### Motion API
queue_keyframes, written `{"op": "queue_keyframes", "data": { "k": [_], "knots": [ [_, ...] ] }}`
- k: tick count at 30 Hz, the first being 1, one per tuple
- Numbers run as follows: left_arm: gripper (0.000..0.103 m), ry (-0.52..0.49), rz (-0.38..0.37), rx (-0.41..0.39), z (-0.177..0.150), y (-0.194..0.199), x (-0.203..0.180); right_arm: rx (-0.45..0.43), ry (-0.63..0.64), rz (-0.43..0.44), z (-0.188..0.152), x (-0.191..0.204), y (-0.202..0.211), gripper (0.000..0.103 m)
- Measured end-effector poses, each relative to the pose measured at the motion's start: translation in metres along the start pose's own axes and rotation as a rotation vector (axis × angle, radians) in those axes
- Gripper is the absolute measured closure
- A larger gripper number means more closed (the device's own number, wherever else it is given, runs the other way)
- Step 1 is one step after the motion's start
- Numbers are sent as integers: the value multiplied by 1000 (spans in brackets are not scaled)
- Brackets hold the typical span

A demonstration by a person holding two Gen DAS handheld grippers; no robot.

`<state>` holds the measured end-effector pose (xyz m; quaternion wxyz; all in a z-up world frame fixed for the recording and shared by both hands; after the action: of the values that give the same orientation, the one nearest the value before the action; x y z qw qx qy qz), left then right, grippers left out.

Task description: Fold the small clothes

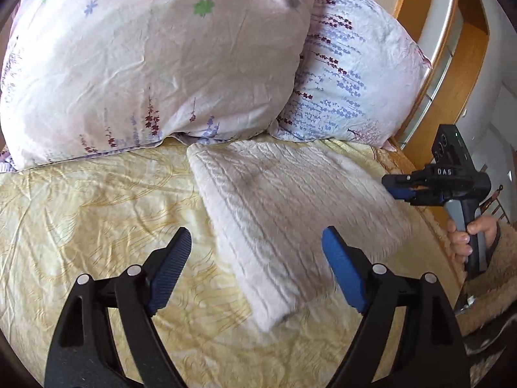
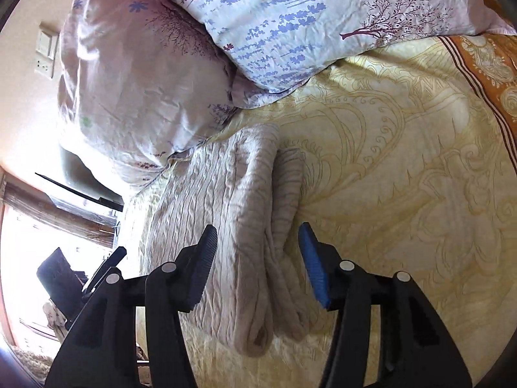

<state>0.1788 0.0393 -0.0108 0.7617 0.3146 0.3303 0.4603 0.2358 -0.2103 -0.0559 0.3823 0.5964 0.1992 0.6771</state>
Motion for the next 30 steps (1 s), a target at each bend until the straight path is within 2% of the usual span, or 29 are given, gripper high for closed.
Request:
{"op": "queue_keyframes", "data": {
  "k": [1, 3, 5, 7, 10, 12, 13, 15, 17, 21, 26, 30],
  "knots": [
    [21, -19, 17, 3, -8, 4, -2, 2, 4, -1, -5, 2, 1, 48],
    [32, -65, 50, 9, -23, 7, -9, 3, 14, -5, -14, 5, 3, 49],
    [38, -102, 85, 33, -33, 2, -15, 8, 24, -25, -20, 7, -1, 49],
    [48, -115, 91, 63, -40, -7, -20, 19, 45, -46, -25, 10, -5, 49],
    [60, -128, 103, 90, -49, -20, -25, 32, 73, -71, -31, 15, -12, 60],
    [72, -128, 125, 107, -53, -29, -24, 37, 97, -122, -34, 15, -17, 79],
    [73, -118, 142, 110, -52, -32, -21, 37, 101, -144, -34, 14, -18, 86],
    [79, -69, 152, 113, -49, -35, -12, 14, 78, -161, -32, 12, -15, 91],
    [79, -21, 147, 111, -47, -34, -5, -4, 65, -171, -33, 11, -11, 91],
    [79, -32, 190, 140, -52, -39, -3, 21, 41, -211, -43, -1, -20, 91],
    [76, 16, 211, 161, -63, -42, 3, 21, 2, -189, -55, -10, -24, 91],
    [76, 14, 220, 167, -64, -43, 1, 13, 17, -215, -55, -10, -25, 91]
  ]
}}
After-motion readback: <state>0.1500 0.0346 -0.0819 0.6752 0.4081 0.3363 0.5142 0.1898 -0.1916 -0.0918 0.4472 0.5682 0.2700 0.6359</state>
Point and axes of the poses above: each gripper's, at about its wrist camera, not at the fingertips, and y roughly against the way its jaws point, x to its left, z to its top, the point moved 10 cm from there along -y, roughly the way its jaws point, and after that the axes turned 10 degrees about x, right-handed, at the moved point
